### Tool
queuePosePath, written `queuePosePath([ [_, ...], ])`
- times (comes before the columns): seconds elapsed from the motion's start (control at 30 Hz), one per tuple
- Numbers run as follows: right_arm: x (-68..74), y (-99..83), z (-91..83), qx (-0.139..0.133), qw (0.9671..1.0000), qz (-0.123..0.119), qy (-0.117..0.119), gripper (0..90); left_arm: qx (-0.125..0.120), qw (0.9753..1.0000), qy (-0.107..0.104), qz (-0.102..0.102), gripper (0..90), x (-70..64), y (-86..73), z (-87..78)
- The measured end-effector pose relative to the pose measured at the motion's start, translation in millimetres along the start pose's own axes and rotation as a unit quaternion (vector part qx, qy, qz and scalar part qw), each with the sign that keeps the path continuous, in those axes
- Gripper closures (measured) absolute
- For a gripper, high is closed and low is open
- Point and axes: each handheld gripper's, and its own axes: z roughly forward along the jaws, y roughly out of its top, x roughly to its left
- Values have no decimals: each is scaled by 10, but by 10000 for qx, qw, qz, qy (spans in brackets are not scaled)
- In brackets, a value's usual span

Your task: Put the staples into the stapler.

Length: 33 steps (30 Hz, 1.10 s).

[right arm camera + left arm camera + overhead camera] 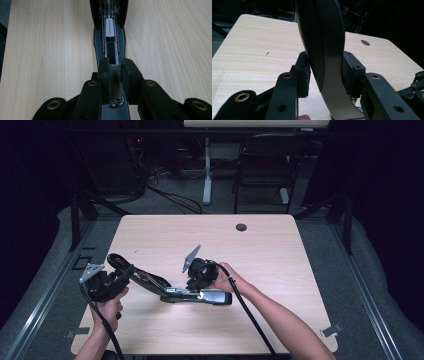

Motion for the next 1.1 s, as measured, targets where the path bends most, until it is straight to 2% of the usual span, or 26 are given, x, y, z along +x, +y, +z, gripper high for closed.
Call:
queuePosePath([
  [0.5,-22,-11,81,90,9999,-32,62,787,6,10000,-9,9,623,1,1,-1],
  [1.1,-28,-65,95,195,9997,-89,78,787,-1,10000,8,25,622,-6,2,1],
])
